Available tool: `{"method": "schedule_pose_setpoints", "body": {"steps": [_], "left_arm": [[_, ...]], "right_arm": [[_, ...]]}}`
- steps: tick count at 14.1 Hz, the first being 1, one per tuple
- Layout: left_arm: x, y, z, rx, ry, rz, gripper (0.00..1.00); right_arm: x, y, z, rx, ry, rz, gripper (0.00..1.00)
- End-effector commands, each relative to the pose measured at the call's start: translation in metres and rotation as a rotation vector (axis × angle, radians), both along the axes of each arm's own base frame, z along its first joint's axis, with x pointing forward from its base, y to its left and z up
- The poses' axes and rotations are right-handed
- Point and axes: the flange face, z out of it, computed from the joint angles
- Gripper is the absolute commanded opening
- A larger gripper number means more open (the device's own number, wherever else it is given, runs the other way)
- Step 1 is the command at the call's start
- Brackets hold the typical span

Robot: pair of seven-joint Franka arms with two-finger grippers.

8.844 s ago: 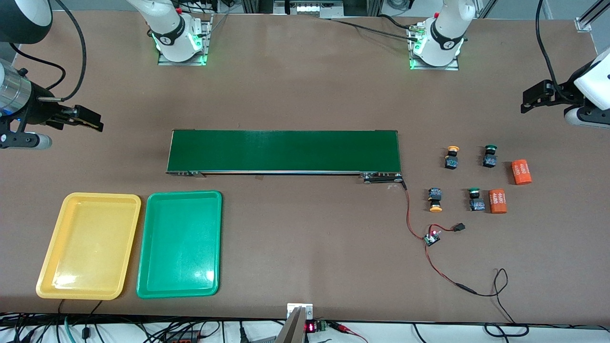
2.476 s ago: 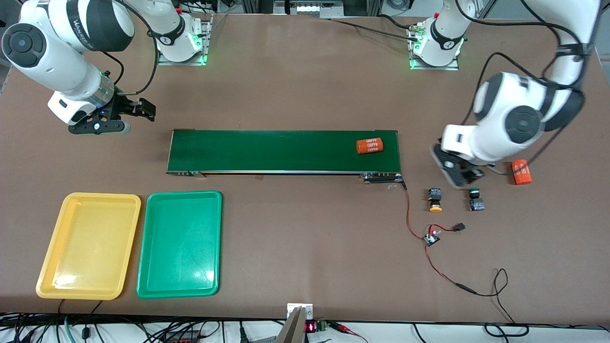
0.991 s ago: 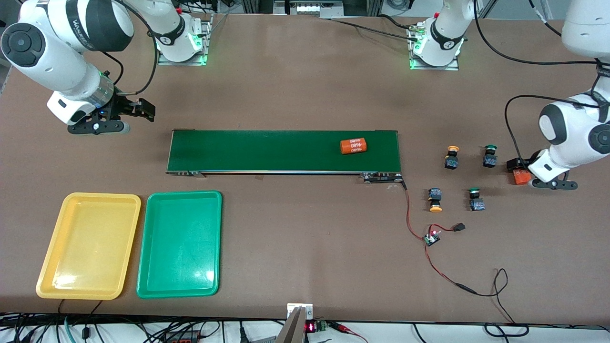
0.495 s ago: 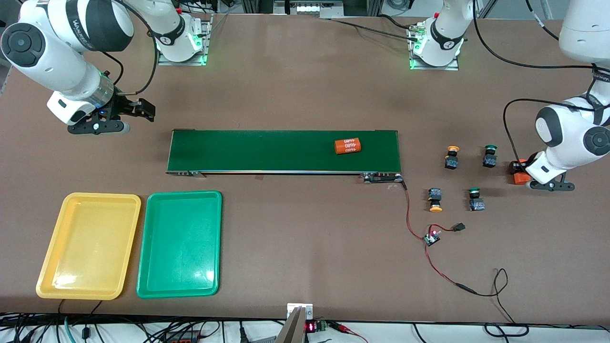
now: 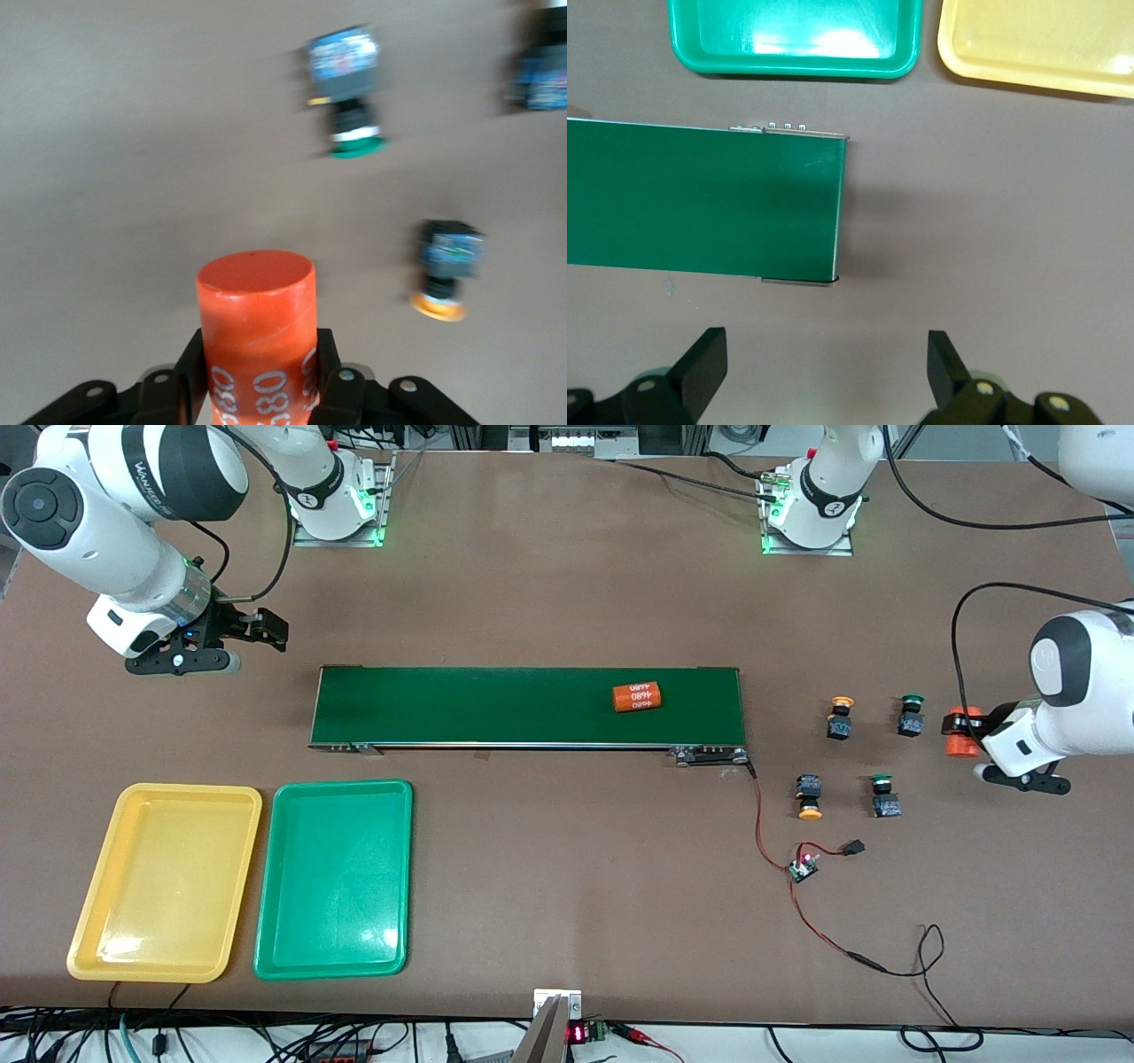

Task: Sort buttons by color to trays
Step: 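Carry the second cylinder with the left gripper onto the belt, release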

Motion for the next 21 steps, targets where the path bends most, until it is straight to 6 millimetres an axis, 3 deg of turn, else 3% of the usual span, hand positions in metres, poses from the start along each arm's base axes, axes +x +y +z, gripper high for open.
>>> {"method": "schedule_pose_setpoints", "body": {"steps": [1,4,7,9,12,14,16,19,20,21], "left_arm": [[0.001,-0.071,0.023,-0.067,0.084,-0.126,0.14],[-0.001,-0.162,0.036,-0.130,0.118,-0.312,0.15],[-0.008,-0.231,0.037,-0.228,0.105,-0.590,0.13],[-0.022,-0.290,0.035,-0.284,0.080,-0.752,0.12],[-0.048,-0.359,0.019,-0.317,0.036,-0.901,0.12],[-0.062,-0.380,-0.009,-0.323,-0.018,-1.028,0.12],[-0.078,-0.385,-0.035,-0.317,-0.045,-1.115,0.11],[-0.089,-0.398,-0.058,-0.293,-0.102,-1.207,0.11],[-0.089,-0.399,-0.059,-0.292,-0.103,-1.211,0.15],[-0.089,-0.399,-0.057,-0.291,-0.106,-1.212,0.40]], "right_arm": [[0.003,-0.002,0.003,0.005,-0.003,0.005,1.00],[0.004,-0.002,0.002,0.005,-0.001,0.005,1.00],[0.003,-0.002,0.002,0.005,0.000,0.005,1.00],[0.003,-0.002,0.002,0.005,0.002,0.005,1.00],[0.003,-0.002,0.002,0.005,0.002,0.005,1.00],[0.003,-0.002,0.002,0.005,0.002,0.005,1.00],[0.003,-0.003,0.002,0.005,0.002,0.004,1.00],[0.003,-0.004,0.002,0.005,0.003,0.002,1.00],[0.003,-0.004,0.002,0.005,0.003,0.002,1.00],[0.003,-0.004,0.002,0.005,0.003,0.002,1.00]]}}
